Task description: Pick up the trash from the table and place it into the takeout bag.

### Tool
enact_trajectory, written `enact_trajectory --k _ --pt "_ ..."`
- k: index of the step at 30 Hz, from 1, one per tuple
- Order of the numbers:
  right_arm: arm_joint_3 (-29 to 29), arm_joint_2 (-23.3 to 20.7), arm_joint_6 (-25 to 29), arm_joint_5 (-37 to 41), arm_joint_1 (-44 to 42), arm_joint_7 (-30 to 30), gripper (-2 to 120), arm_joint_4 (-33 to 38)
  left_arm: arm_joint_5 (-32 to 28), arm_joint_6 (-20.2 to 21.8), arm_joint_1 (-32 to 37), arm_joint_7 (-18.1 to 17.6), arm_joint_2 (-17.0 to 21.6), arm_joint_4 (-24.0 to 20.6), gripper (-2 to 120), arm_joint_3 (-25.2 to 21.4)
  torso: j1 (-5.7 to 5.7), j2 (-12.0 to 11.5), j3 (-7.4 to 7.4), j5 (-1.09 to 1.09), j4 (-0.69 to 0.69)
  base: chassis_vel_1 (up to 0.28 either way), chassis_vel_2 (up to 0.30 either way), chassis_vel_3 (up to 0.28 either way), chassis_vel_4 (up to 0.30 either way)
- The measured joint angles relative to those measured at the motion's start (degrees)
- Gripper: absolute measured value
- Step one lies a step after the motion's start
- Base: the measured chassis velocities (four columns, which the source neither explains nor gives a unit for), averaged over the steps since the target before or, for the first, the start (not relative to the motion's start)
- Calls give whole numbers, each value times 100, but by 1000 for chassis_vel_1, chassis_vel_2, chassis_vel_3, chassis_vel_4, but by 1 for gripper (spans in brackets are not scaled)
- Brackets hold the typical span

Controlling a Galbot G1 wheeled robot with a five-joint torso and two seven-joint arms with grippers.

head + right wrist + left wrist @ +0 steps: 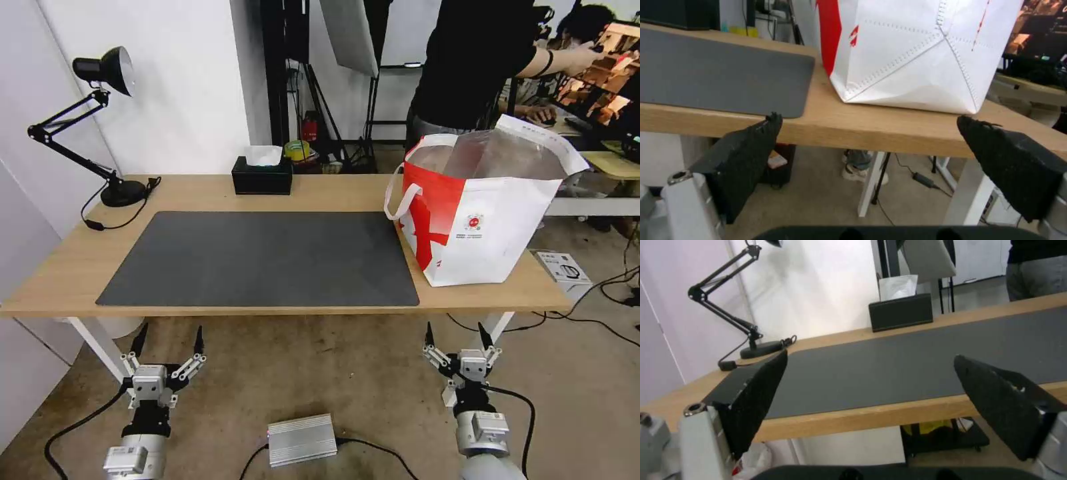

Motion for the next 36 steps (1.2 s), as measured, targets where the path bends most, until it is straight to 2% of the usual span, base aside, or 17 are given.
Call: enact_trajectory --k 36 --pt "-26 -9 -8 -36 1 -12 100 24 4 -21 -23 7 18 -20 100 -72 0 0 0 0 0 0 0 0 0"
